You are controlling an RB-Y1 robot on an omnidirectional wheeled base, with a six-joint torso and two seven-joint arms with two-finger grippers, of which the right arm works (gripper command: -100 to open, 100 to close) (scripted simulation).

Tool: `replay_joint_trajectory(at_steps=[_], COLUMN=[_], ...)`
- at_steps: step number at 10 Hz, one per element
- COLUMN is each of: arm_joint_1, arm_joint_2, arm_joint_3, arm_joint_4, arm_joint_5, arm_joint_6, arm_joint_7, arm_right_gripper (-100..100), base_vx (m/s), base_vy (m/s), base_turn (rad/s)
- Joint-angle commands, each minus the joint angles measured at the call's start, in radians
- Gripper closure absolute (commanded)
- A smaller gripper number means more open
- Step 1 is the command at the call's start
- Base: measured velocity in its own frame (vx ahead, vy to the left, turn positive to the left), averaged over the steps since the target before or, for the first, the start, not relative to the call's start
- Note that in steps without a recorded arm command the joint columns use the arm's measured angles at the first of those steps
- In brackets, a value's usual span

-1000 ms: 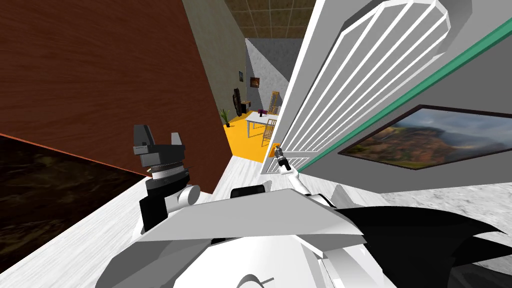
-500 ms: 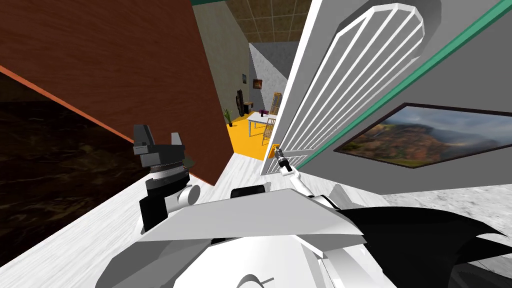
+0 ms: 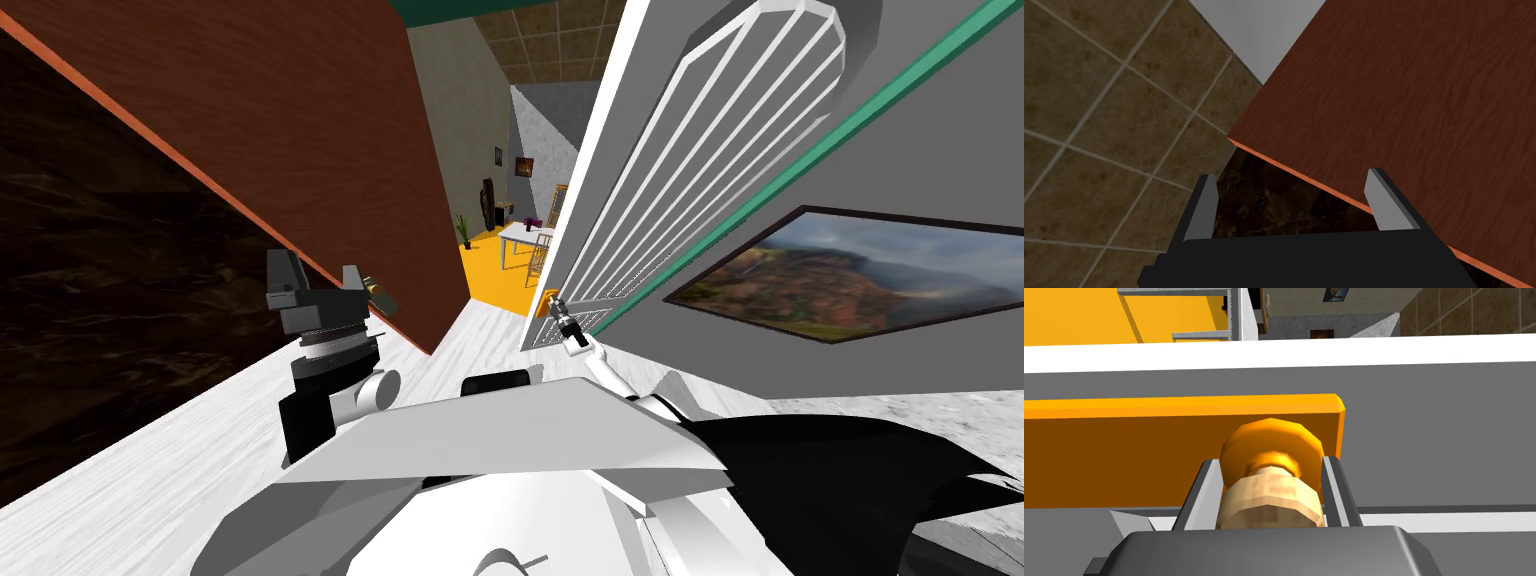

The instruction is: Pull the door open

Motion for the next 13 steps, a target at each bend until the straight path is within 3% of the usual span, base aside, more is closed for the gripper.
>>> replay_joint_trajectory(at_steps=[1, 3, 4, 5, 6, 12, 13], arm_joint_1=[0.015, 0.031, 0.025, 0.044, 0.049, 0.111, 0.107], arm_joint_2=[-0.024, -0.049, -0.039, -0.062, -0.07, -0.164, -0.153], arm_joint_3=[0.017, 0.039, 0.034, 0.052, 0.056, 0.111, 0.109], arm_joint_4=[-0.011, -0.027, -0.022, -0.03, -0.033, -0.069, -0.071], arm_joint_5=[-0.001, -0.001, 0.0, 0.0, 0.0, -0.001, 0.0], arm_joint_6=[-0.018, -0.034, -0.028, -0.051, -0.058, -0.145, -0.132], arm_joint_7=[-0.02, -0.042, -0.033, -0.052, -0.057, -0.123, -0.114], arm_right_gripper=[100, 100, 100, 100, 100, 100, 100], base_vx=[-0.204, -0.224, -0.109, -0.139, -0.184, -0.199, -0.095], base_vy=[-0.138, -0.099, -0.041, -0.072, -0.129, -0.117, -0.051], base_turn=[0.121, 0.104, 0.027, 0.107, 0.123, 0.108, 0.014])
